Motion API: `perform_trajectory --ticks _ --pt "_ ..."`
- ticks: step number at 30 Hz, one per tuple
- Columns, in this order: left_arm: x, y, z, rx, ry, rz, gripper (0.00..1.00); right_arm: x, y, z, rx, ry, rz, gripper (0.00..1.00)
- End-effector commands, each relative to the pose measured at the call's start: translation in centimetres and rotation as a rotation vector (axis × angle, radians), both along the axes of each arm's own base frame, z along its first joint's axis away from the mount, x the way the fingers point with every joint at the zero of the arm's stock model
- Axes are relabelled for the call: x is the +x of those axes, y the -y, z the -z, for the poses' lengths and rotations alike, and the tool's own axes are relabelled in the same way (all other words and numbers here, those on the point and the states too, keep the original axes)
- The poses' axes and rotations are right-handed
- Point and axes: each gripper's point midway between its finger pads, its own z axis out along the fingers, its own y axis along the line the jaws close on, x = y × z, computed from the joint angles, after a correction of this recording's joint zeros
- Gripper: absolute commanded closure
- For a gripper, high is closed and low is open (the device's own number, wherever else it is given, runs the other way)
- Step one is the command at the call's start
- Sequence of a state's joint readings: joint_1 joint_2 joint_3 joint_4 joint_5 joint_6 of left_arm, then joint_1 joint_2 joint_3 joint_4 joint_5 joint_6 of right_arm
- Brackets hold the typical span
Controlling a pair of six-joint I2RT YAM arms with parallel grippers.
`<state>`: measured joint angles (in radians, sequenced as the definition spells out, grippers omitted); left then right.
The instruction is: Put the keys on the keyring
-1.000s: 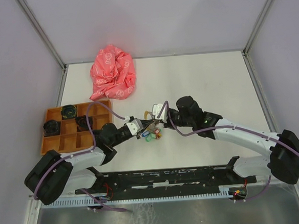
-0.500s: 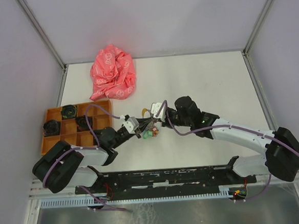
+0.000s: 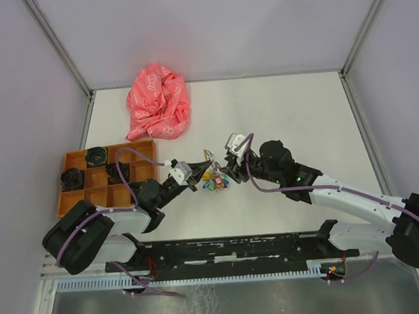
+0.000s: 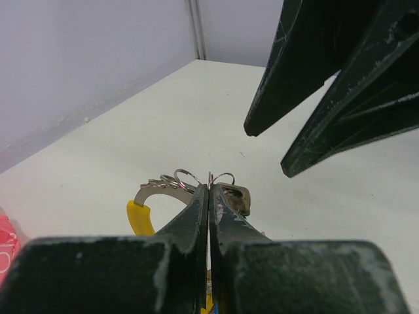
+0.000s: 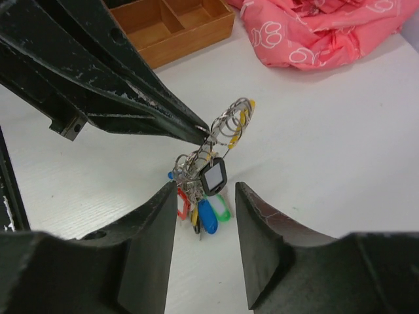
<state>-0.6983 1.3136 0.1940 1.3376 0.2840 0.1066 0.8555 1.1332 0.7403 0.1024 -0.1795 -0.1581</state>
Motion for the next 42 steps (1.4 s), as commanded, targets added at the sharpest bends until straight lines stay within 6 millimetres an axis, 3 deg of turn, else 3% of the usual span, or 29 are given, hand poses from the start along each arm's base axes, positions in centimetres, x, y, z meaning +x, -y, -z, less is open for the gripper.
perform_trajectory --ticks 1,5,22,32,38,42 --pt "0.1 -0.6 -3.7 -0.123 0.053 -0.033 0.97 0.3 0.0 -0.4 0.165 -0.101 0.108 0.48" --pt "0.2 -0.6 -3.7 -0.131 0.036 -0.032 0.97 0.8 -0.5 -0.6 0.261 -0.128 0.139 0.39" --pt "0.1 -0.2 -3.9 -0.159 0.012 -0.012 0.97 3.1 -1.3 0.9 0.381 -0.090 0.209 0.43" --pt "0.1 -0.2 -3.9 -0.164 0.009 -0.009 0.97 3.2 -2.2 2.0 0.376 -0.112 0.191 0.56" --pt "0.4 -0.5 -2.7 -0.120 0.007 -0.037 0.97 3.0 -2.3 1.0 0.354 -0.093 0.166 0.81" --pt "0.5 -0.7 -1.9 -0.078 0.021 -0.055 0.97 2.8 -2.5 -0.3 0.352 -0.091 0.146 0.88"
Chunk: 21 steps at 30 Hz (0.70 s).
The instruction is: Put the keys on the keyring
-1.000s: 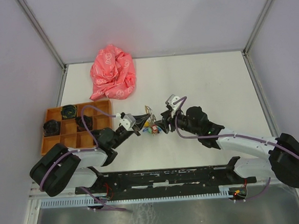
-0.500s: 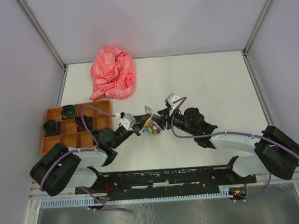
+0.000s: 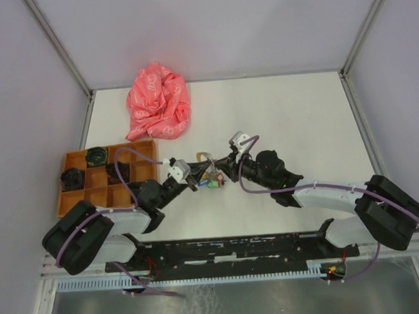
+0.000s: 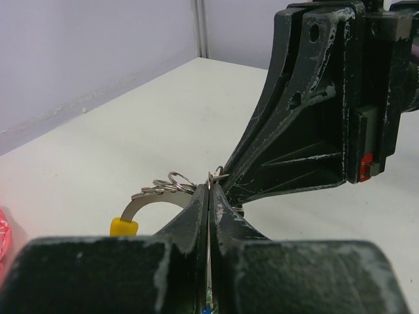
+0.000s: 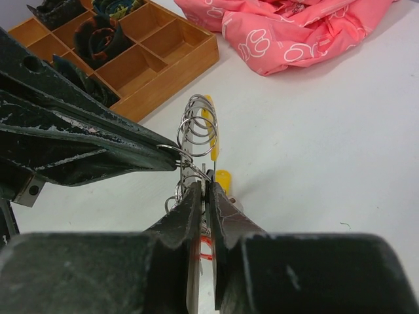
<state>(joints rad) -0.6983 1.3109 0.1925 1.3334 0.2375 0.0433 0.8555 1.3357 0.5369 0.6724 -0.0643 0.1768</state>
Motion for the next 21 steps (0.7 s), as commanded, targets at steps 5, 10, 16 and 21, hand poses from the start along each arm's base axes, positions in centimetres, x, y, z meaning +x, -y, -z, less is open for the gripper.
perform_trajectory --ticks 5,10,16,21 --pt "0.6 -0.5 -0.8 0.029 0.088 -0.055 0.97 0.3 -0.8 -5.5 0.051 0.058 -0.027 0.89" --pt "0.5 -0.8 -1.1 -0.013 0.077 -0.067 0.97 0.4 -0.6 -5.6 -0.023 0.098 -0.045 0.99" --pt "-0.1 -0.8 -1.9 -0.070 0.067 -0.048 0.97 -0.2 -1.0 -4.8 -0.163 0.146 -0.143 0.99" --pt "-0.4 -1.1 -3.4 -0.155 0.067 -0.044 0.97 -0.8 -1.0 -3.0 -0.261 0.157 -0.211 0.99"
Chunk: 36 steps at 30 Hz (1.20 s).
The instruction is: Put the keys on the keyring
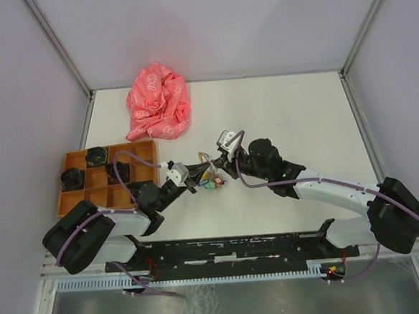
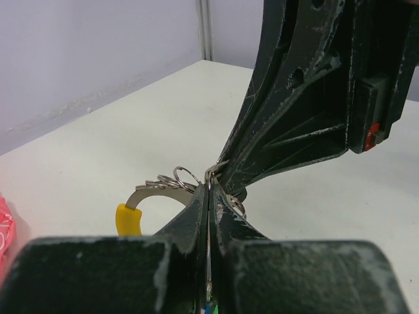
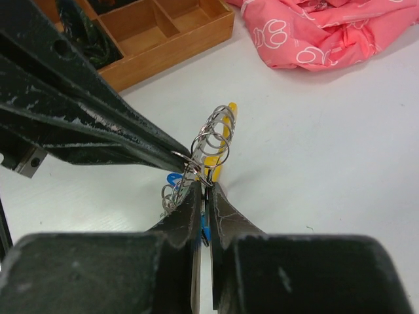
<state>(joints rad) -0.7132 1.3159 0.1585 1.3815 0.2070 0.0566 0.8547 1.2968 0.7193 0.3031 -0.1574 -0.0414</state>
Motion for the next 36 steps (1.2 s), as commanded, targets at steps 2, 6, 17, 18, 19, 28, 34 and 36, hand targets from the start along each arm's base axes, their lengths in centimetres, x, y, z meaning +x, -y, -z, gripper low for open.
perform_trajectory --ticks 2,6,17,18,19,28,34,36 --pt "0.0 -0.8 -4.2 -0.185 0.044 -0.026 0.97 -0.6 -0.4 -1.0 -0.090 0.100 -0.116 0.99" --pt "-0.1 -1.0 -4.8 -0.225 0.024 -0.028 0.97 -0.8 0.0 -0.7 -0.182 0.150 -0.161 0.99" --pt "0.0 -1.9 -5.9 -0.342 -0.012 -0.052 0.97 -2.1 -0.5 1.2 -0.242 0.142 -0.239 0.99" --pt "0.0 -2.1 -6.0 -0.348 -0.010 -0.059 0.97 -2.0 -0.4 1.3 -0.243 0.143 -0.234 0.99" --pt "0.0 -2.2 -6.0 -0.347 -0.005 -0.062 0.97 -2.0 -0.2 1.6 -0.250 0.138 -0.226 0.99" --pt "-1.2 -2.1 -6.0 -0.290 0.088 -0.026 0.97 -1.6 0.9 2.8 -0.294 0.052 -0.142 0.99" --pt "-0.9 -2.3 -5.7 -0.270 0.099 -0.047 0.97 -2.0 1.6 3.1 -0.320 0.020 -0.131 0.99" --pt "-1.0 -2.4 -5.8 -0.263 0.116 -0.051 0.97 -2.0 2.0 3.4 -0.344 -0.006 -0.118 0.99"
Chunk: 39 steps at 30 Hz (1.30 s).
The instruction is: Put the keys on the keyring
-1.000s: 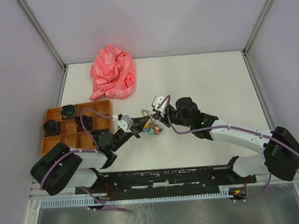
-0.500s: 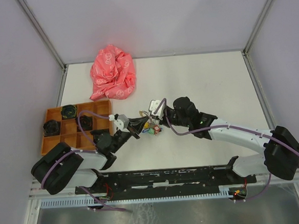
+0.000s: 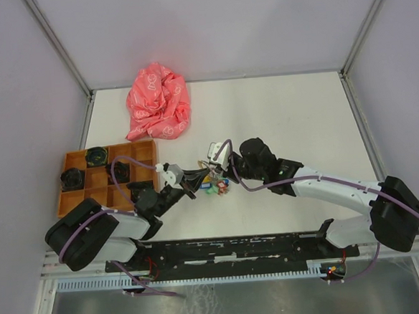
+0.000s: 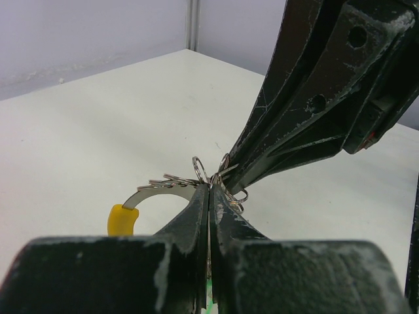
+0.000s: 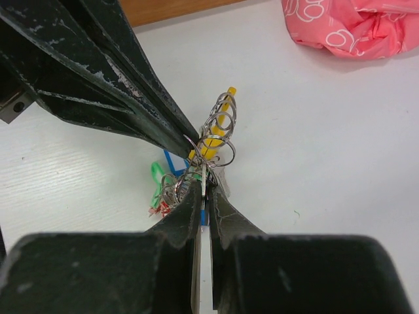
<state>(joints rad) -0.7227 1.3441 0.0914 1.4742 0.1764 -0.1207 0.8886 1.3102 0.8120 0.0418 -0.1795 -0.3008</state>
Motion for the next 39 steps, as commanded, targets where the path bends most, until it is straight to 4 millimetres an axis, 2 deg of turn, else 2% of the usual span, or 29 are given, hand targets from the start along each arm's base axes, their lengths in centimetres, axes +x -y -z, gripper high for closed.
perform_trajectory --ticks 1,10,17,25,30,35,37,39 --pt "0.1 -1.9 -7.2 -0.139 0.276 -0.086 0.97 -0.7 1.8 1.7 -0.109 -0.098 0.058 0.99" --pt "-2.6 -1.0 -8.2 -0.014 0.515 0.017 0.97 -0.7 2.2 1.9 -0.144 -0.241 0.129 0.98" --pt "-2.8 -1.9 -8.7 0.013 0.584 -0.034 0.97 0.3 3.2 1.6 -0.097 -0.385 0.213 0.98" --pt "-1.5 -2.1 -7.7 0.018 0.517 -0.077 0.97 0.5 3.6 0.8 -0.061 -0.411 0.209 0.97" --pt "-0.9 -2.0 -6.9 0.024 0.473 -0.084 0.97 0.7 3.2 -0.8 0.010 -0.352 0.186 0.98" --pt "-0.3 -0.1 -4.3 0.084 0.346 -0.001 0.97 1.8 3.2 -1.8 0.027 -0.294 0.197 0.99" --pt "0.0 0.4 -3.3 0.097 0.284 0.018 0.97 2.4 3.8 -1.5 0.011 -0.291 0.242 0.99" --pt "0.0 0.8 -2.4 0.108 0.223 0.042 0.92 3.1 5.2 -0.4 -0.034 -0.301 0.327 0.98"
